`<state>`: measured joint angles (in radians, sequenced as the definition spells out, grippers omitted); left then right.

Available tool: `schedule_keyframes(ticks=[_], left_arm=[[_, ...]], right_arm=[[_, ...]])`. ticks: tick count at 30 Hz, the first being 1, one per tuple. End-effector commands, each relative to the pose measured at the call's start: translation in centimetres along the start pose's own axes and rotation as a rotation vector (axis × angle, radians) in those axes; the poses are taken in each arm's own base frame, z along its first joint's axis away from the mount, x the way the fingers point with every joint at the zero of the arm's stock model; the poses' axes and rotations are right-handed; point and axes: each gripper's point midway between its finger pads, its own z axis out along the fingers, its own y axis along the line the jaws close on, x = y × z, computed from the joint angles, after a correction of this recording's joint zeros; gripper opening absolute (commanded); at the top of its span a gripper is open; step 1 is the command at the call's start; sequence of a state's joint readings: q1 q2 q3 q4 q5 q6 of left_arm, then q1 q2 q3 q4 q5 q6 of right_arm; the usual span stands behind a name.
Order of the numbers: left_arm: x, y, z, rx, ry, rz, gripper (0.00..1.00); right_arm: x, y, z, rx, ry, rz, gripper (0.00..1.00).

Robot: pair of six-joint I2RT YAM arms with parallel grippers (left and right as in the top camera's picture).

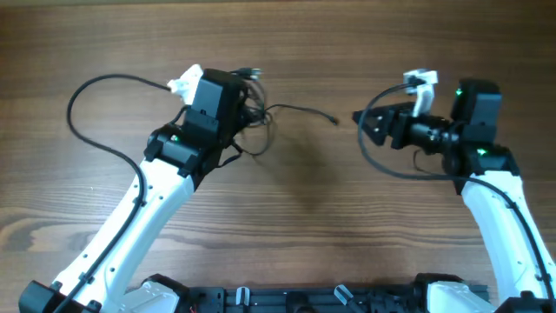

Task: Untangle cables

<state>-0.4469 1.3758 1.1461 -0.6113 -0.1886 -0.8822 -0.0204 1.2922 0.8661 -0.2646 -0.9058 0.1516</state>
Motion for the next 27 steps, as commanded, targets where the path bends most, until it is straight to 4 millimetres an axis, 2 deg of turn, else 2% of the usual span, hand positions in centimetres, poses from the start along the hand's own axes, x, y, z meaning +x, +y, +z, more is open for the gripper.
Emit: schedule_keyframes(ticks=[1, 2, 3, 8, 9, 10, 12, 14, 17, 18, 19, 20, 22, 24, 26, 27], left_arm=[[2.0, -2.8, -0.3, 0.118, 0.061, 0.231, 0.04], [2.1, -3.0, -0.4, 0.124, 0.06, 0.233, 0.04], [2.2, -3.1, -0.4, 0.133, 0.068, 0.232, 0.04], [2.9, -5.1, -0.8, 0.233, 0.109, 0.205, 0.04], [3.3, -5.8, -1.1, 0.277, 0.14, 0.187, 0.04], [3.8, -6.3, -1.3, 0.306, 0.166, 0.189, 0.04], [3.5, -5.3, -1.0, 0.256, 0.153, 0.187, 0.04], [2.1, -2.5, -0.3, 0.125, 0.093, 0.17, 0.04], [-1.5, 5.8, 0.0, -0.207, -0.03, -0.098, 0.04], [-2.1, 7.7, -0.2, -0.265, -0.04, -0.177, 0.04], [-2.5, 8.7, -0.3, -0.289, -0.046, -0.221, 0.04], [-3.4, 10.1, -0.4, -0.321, -0.062, -0.284, 0.04], [-4.2, 11.2, -0.4, -0.335, -0.072, -0.326, 0.04], [-4.4, 11.5, -0.4, -0.337, -0.072, -0.339, 0.04], [-4.3, 11.2, -0.3, -0.321, -0.062, -0.34, 0.04], [-4.2, 10.7, -0.2, -0.297, -0.048, -0.336, 0.04]], right_arm=[[1.1, 4.9, 2.6, -0.165, 0.054, -0.17, 0.85], [2.2, 6.6, 4.1, -0.221, 0.086, -0.249, 0.85], [2.8, 7.2, 4.8, -0.24, 0.101, -0.281, 0.87], [6.4, 7.7, 10.6, -0.261, 0.197, -0.298, 0.87], [6.4, 8.1, 11.7, -0.28, 0.188, -0.278, 0.82], [5.9, 8.3, 12.2, -0.29, 0.168, -0.259, 0.5], [5.4, 8.3, 12.0, -0.295, 0.163, -0.179, 0.04], [4.8, 7.8, 10.6, -0.332, 0.17, -0.133, 0.04], [1.7, 5.0, 5.3, -0.405, 0.107, -0.038, 0.04], [0.5, 3.3, 3.9, -0.381, 0.069, 0.004, 0.04], [0.0, 2.0, 3.2, -0.348, 0.046, 0.037, 0.04], [-1.0, -1.1, 1.7, -0.256, -0.003, 0.109, 0.04], [-1.0, -5.6, 0.5, -0.073, -0.041, 0.273, 0.04], [1.0, -10.2, -0.6, 0.167, -0.033, 0.432, 0.04], [3.4, -12.2, -1.0, 0.32, 0.021, 0.497, 0.04], [3.8, -12.2, -1.0, 0.329, 0.037, 0.49, 0.12]])
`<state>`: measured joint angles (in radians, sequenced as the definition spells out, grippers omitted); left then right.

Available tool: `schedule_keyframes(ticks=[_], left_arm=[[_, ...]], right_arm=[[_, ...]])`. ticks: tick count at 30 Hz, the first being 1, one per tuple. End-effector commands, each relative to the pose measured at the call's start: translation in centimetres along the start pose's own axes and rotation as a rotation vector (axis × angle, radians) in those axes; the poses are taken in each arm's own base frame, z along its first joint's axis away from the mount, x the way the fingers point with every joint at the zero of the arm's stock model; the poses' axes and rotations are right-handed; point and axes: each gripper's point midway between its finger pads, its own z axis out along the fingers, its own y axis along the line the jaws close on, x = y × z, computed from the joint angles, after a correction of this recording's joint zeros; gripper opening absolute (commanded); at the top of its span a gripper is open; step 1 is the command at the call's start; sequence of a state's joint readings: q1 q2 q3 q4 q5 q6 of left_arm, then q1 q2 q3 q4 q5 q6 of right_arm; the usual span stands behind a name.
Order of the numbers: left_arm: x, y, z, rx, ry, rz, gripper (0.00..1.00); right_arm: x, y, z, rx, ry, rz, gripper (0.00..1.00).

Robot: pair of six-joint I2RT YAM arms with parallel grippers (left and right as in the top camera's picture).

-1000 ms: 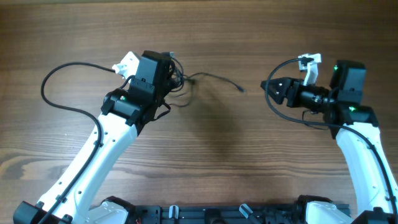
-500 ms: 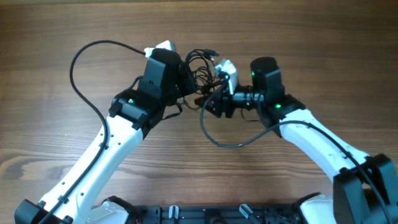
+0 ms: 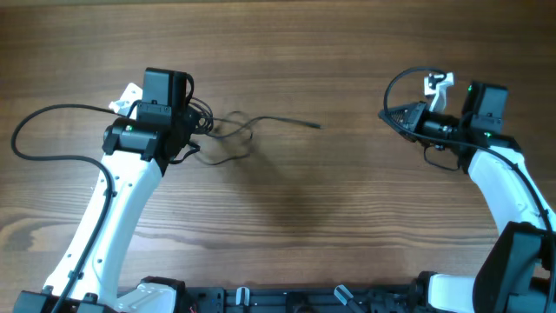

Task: Untangle cables

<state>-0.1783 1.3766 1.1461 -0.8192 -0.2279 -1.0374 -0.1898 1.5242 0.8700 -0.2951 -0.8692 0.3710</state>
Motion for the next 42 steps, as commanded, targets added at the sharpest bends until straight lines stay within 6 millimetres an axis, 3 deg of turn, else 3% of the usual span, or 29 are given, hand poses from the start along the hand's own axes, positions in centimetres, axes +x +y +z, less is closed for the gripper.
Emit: schedule_keyframes(ticks=[1, 3, 4, 5, 7, 8, 11, 14, 16, 17, 19, 20, 23, 25, 27, 29, 32, 33, 34, 35, 37, 39, 40, 41, 42], left_arm=[[0.5, -1.4, -0.1, 0.064, 0.028, 0.025, 0.04], [2.2, -4.7, -0.7, 0.228, 0.11, 0.191, 0.04], [3.7, -7.1, -1.6, 0.352, 0.153, 0.318, 0.04], [4.8, -8.1, -2.1, 0.407, 0.165, 0.408, 0.04], [5.8, -8.5, -2.5, 0.434, 0.173, 0.487, 0.04], [7.1, -9.0, -3.0, 0.459, 0.182, 0.572, 0.04], [9.5, -9.6, -3.8, 0.492, 0.207, 0.643, 0.04], [10.7, -10.0, -4.3, 0.512, 0.221, 0.671, 0.04], [11.2, -10.5, -4.7, 0.533, 0.219, 0.678, 0.04], [11.5, -10.8, -4.9, 0.544, 0.219, 0.681, 0.04], [12.0, -10.9, -5.1, 0.553, 0.224, 0.694, 0.04], [12.3, -11.0, -5.2, 0.555, 0.227, 0.698, 0.04], [12.8, -10.8, -5.1, 0.544, 0.235, 0.711, 0.04], [12.5, -8.8, -3.2, 0.417, 0.228, 0.723, 0.04], [12.6, -7.1, -1.3, 0.31, 0.237, 0.737, 0.04], [12.3, -5.7, 0.9, 0.186, 0.23, 0.66, 0.04], [11.2, -4.7, 2.9, 0.07, 0.168, 0.475, 0.04], [10.4, -4.6, 3.1, 0.046, 0.128, 0.411, 0.04], [9.3, -4.4, 3.3, 0.024, 0.083, 0.345, 0.04], [8.3, -4.2, 3.5, 0.011, 0.057, 0.285, 0.04], [6.9, -3.7, 3.9, -0.002, 0.051, 0.176, 0.04], [6.6, -4.5, 4.2, 0.052, 0.107, 0.131, 0.04], [7.2, -5.8, 4.1, 0.122, 0.152, 0.168, 0.04], [7.9, -7.7, 3.7, 0.221, 0.191, 0.257, 0.04], [8.9, -9.5, 3.0, 0.331, 0.232, 0.357, 0.04]], right_arm=[[0.3, -1.8, 0.1, 0.144, -0.011, -0.028, 0.21], [1.4, 0.5, 0.8, 0.036, 0.042, -0.156, 0.39], [2.7, 3.3, 1.6, -0.089, 0.092, -0.278, 0.53], [3.9, 5.4, 2.3, -0.176, 0.128, -0.353, 0.63], [5.1, 7.2, 3.1, -0.238, 0.161, -0.408, 0.66], [6.4, 9.4, 4.3, -0.288, 0.189, -0.47, 0.66], [8.2, 13.3, 6.4, -0.349, 0.202, -0.505, 0.66], [10.2, 15.8, 7.7, -0.391, 0.229, -0.537, 0.65], [11.9, 16.2, 8.6, -0.377, 0.261, -0.549, 0.58], [13.0, 16.5, 9.0, -0.383, 0.293, -0.535, 0.47], [13.1, 16.8, 9.1, -0.39, 0.295, -0.519, 0.09], [12.8, 17.2, 8.9, -0.407, 0.294, -0.494, 0.04], [11.9, 20.0, 6.1, -0.627, 0.302, -0.548, 0.04], [8.1, 21.0, 2.6, -0.738, 0.248, -0.538, 0.04], [4.4, 20.0, 0.2, -0.739, 0.167, -0.519, 0.04], [0.8, 17.3, -1.3, -0.668, 0.077, -0.442, 0.04], [-2.7, 10.9, -1.8, -0.478, -0.014, -0.172, 0.04], [-3.1, 7.1, -1.1, -0.327, -0.052, -0.053, 0.04], [-3.1, 4.1, -0.6, -0.193, -0.075, 0.029, 0.04], [-2.2, -0.3, -0.2, 0.025, -0.092, 0.155, 0.04], [0.1, -6.6, -1.3, 0.363, -0.094, 0.294, 0.04], [1.2, -8.1, -1.9, 0.455, -0.061, 0.253, 0.05], [1.2, -7.9, -1.9, 0.446, -0.053, 0.231, 0.13], [1.2, -7.8, -1.8, 0.44, -0.046, 0.205, 0.26], [1.1, -7.7, -1.8, 0.432, -0.046, 0.195, 0.47]])
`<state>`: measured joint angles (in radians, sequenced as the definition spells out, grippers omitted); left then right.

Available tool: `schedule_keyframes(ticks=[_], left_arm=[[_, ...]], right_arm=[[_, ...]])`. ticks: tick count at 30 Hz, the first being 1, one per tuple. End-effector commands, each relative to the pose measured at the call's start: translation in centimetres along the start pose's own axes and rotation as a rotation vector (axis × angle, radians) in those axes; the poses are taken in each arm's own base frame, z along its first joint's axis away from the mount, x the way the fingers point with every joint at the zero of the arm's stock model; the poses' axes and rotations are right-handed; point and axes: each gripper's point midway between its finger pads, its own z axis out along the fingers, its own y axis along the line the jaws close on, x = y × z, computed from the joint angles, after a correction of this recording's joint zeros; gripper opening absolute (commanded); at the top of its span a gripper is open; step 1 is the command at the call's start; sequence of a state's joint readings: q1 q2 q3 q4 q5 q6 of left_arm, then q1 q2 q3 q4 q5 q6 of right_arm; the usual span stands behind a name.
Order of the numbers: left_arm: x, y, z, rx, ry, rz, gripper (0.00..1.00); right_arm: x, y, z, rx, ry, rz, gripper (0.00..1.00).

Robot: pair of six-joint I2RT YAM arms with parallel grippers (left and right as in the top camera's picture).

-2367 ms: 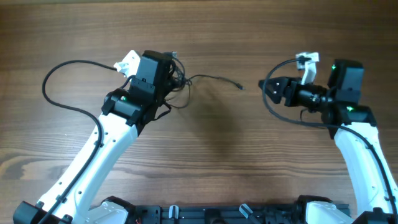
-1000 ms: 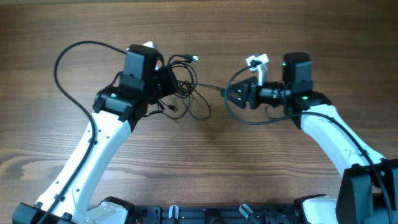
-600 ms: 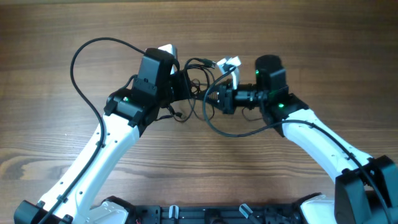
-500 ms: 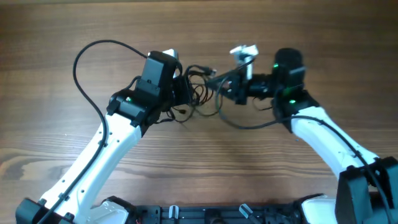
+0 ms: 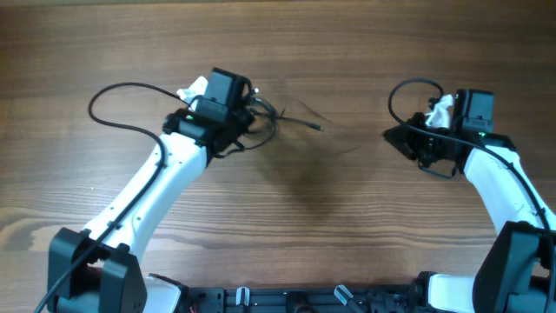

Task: Untangle cables

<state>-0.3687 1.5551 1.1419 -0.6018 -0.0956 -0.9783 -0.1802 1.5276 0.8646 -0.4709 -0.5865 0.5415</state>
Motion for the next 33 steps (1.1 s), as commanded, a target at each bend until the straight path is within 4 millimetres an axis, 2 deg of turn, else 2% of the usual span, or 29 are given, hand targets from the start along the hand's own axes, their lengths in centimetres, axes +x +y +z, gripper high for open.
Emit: schedule_keyframes(ticks=[1, 2, 3, 6, 7, 9, 11, 13, 15, 16, 17, 18, 19, 21, 22, 23, 24, 25, 26, 27, 29, 32, 33], left_arm=[[0.7, -4.8, -0.6, 0.271, 0.093, 0.272, 0.04], [1.9, -6.6, -1.3, 0.374, 0.126, 0.398, 0.04], [3.1, -7.8, -2.0, 0.458, 0.154, 0.508, 0.04], [6.3, -9.4, -3.4, 0.598, 0.228, 0.678, 0.04], [6.7, -9.6, -3.5, 0.604, 0.234, 0.685, 0.04], [7.0, -9.9, -3.7, 0.614, 0.234, 0.685, 0.04], [6.5, -10.5, -3.8, 0.628, 0.221, 0.644, 0.04], [6.1, -11.0, -4.0, 0.639, 0.216, 0.592, 0.04], [5.8, -11.3, -4.1, 0.644, 0.218, 0.548, 0.04], [5.8, -11.3, -4.1, 0.641, 0.225, 0.524, 0.04], [5.9, -11.3, -4.1, 0.636, 0.234, 0.502, 0.04], [6.0, -11.1, -4.0, 0.626, 0.242, 0.495, 0.04], [6.0, -10.8, -3.9, 0.615, 0.247, 0.493, 0.04], [5.0, -8.1, -2.1, 0.445, 0.198, 0.467, 0.04], [4.0, -5.7, -1.0, 0.304, 0.156, 0.439, 0.04], [2.5, -1.6, -0.1, 0.076, 0.084, 0.351, 0.04], [1.1, 2.1, -0.2, -0.115, 0.01, 0.244, 0.04], [0.2, 4.7, -0.7, -0.243, -0.055, 0.143, 0.04], [-0.1, 5.8, -1.0, -0.293, -0.092, 0.066, 0.04], [-0.3, 5.8, -1.0, -0.291, -0.107, 0.003, 0.04], [-0.5, 4.9, -0.7, -0.244, -0.111, -0.078, 0.04], [0.5, -0.7, 0.0, 0.011, -0.005, -0.091, 0.04], [0.7, -2.6, -0.1, 0.098, 0.024, -0.064, 0.04]], right_arm=[[-1.5, -0.8, -0.4, 0.053, -0.064, -0.133, 0.63], [-1.1, 0.8, -0.4, -0.035, -0.039, -0.201, 0.72], [-0.5, 2.9, -0.6, -0.159, -0.009, -0.283, 0.77], [1.5, 8.0, -1.3, -0.417, 0.042, -0.472, 0.86], [2.0, 8.8, -1.1, -0.437, 0.049, -0.504, 0.88], [3.6, 10.6, -0.3, -0.469, 0.074, -0.586, 0.88], [6.3, 12.6, 0.7, -0.51, 0.117, -0.706, 0.89], [8.1, 13.5, 1.7, -0.52, 0.139, -0.797, 0.88], [9.8, 14.2, 2.8, -0.518, 0.17, -0.843, 0.83], [10.6, 14.6, 3.0, -0.534, 0.188, -0.855, 0.77], [11.7, 15.1, 3.2, -0.554, 0.211, -0.876, 0.49], [12.0, 15.3, 3.3, -0.558, 0.215, -0.882, 0.17], [12.0, 15.4, 3.2, -0.56, 0.216, -0.882, 0.04], [10.6, 15.6, 1.8, -0.583, 0.192, -0.819, 0.04], [9.8, 15.9, 0.0, -0.642, 0.176, -0.811, 0.04], [8.5, 16.1, -2.1, -0.694, 0.142, -0.798, 0.04], [7.1, 15.8, -3.3, -0.693, 0.105, -0.762, 0.04], [5.4, 15.2, -4.3, -0.675, 0.057, -0.72, 0.04], [3.9, 14.4, -4.7, -0.64, 0.02, -0.66, 0.04], [2.5, 13.4, -4.5, -0.579, -0.009, -0.585, 0.04], [0.5, 10.6, -3.3, -0.406, -0.059, -0.439, 0.04], [-0.4, 5.0, -1.6, -0.096, -0.093, -0.242, 0.04], [-0.5, 2.7, -1.5, 0.019, -0.106, -0.159, 0.28]])
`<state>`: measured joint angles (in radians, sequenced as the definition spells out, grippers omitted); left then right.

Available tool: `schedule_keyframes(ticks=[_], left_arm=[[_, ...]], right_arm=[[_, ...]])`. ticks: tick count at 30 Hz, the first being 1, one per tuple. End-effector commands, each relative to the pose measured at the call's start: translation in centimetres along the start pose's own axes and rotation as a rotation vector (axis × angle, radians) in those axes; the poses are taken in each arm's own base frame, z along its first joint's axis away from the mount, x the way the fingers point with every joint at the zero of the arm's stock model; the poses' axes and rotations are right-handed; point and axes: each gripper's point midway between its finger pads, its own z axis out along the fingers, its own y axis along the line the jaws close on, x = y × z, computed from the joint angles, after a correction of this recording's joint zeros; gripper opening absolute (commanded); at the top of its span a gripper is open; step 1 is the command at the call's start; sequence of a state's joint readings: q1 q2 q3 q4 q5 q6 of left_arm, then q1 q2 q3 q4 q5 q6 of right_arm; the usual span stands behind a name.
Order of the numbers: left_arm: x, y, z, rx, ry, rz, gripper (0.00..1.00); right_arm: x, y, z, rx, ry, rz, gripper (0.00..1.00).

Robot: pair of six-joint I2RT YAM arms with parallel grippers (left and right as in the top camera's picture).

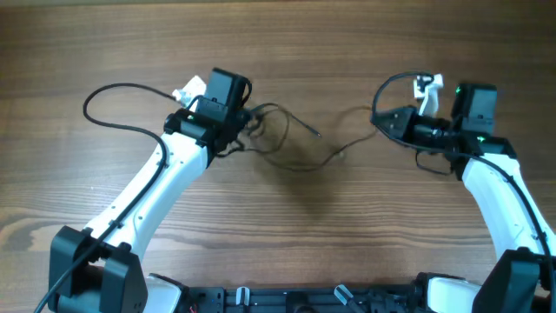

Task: Untangle cables

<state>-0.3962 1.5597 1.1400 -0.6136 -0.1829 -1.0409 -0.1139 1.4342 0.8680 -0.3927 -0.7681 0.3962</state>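
A tangle of thin black cables point(265, 130) lies on the wooden table just left of centre. My left gripper point(248, 123) sits at the tangle's left side, apparently shut on it; its fingers are hidden among the loops. One free cable end point(314, 133) points right. A thin strand point(334, 156) sags from the tangle across to my right gripper point(387, 120), which seems shut on its far end.
A thick black cable loop point(95, 100) arcs off the left arm across the table. A smaller loop point(382, 87) rises above the right wrist. The arm bases stand along the near edge point(278, 300).
My right gripper has shifted slightly left and up. The thin strand now shows clearly, sagging between the tangle and the right gripper. The left gripper has hardly moved.
First my left gripper was on the tangle left of centre, and the right gripper stood close to a free cable end. Then both arms were further apart, the tangle drawn left. Later the left returned toward centre, and now a strand hangs between the two grippers.
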Motion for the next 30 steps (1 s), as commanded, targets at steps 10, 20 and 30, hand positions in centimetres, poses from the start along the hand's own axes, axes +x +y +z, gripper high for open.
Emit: schedule_keyframes(ticks=[10, 20, 30], left_arm=[[5.3, -14.8, -8.2, 0.858, 0.412, 0.237, 0.04], [3.5, -14.5, -7.6, 0.648, 0.662, -0.513, 0.04], [2.8, -14.6, -7.3, 0.533, 0.76, -0.893, 0.04]], right_arm=[[1.9, 5.3, -1.0, -0.318, 0.051, -0.426, 1.0], [-0.5, 4.4, -0.4, -0.227, 0.008, -0.116, 1.0], [0.2, 6.9, 3.2, -0.163, -0.035, -0.495, 1.0]])
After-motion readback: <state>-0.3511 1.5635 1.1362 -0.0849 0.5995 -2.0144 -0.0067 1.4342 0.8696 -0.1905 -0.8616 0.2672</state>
